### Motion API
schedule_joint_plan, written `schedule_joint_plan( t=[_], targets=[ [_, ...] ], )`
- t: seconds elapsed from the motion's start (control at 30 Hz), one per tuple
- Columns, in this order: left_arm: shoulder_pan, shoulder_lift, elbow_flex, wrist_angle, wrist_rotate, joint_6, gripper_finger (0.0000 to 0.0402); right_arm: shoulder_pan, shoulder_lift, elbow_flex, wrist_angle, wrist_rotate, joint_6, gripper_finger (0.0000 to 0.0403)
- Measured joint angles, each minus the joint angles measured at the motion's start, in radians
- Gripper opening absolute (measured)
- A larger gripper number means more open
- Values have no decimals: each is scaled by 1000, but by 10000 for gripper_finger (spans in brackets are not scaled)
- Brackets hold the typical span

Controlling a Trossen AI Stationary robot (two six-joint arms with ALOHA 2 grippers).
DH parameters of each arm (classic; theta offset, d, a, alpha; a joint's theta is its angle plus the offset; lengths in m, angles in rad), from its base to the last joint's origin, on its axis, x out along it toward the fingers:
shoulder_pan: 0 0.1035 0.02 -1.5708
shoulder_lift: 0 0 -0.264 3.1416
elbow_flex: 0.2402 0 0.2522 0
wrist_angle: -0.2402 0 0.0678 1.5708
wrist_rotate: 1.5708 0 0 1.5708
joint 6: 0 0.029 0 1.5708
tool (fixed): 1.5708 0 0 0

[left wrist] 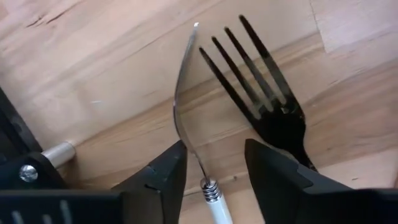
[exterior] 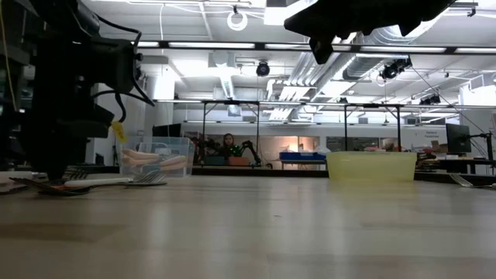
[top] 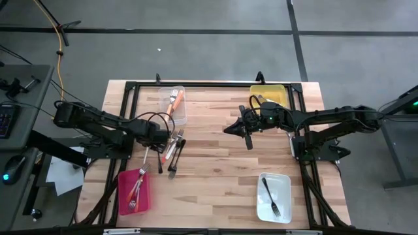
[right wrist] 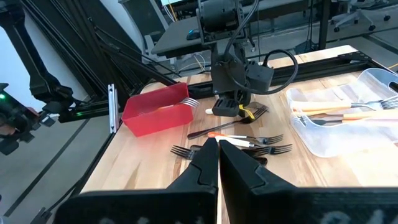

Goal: Sort silverware by color (type)
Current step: Put the white fork into the yellow bin

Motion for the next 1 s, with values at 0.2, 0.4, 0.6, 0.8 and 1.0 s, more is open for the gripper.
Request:
schedule_joint_plan(
  t=[0.2, 0.4, 0.6, 0.8, 1.0],
  targets=[
    [-1, 0, 0, 10, 8, 2, 75, 0, 0, 0, 0, 0, 0, 0],
    [-1, -4, -2, 28, 14, 27, 5, 0, 0, 0, 0, -5, -5, 0],
    [0, -11, -4, 28, 6, 38, 3, 0, 0, 0, 0, -4, -5, 0],
    [0, -26, 29, -12, 19, 99, 1, 0, 0, 0, 0, -3, -5, 0],
    [0, -146, 156, 15, -9, 215, 1, 0, 0, 0, -1, -3, -3, 0]
  ],
)
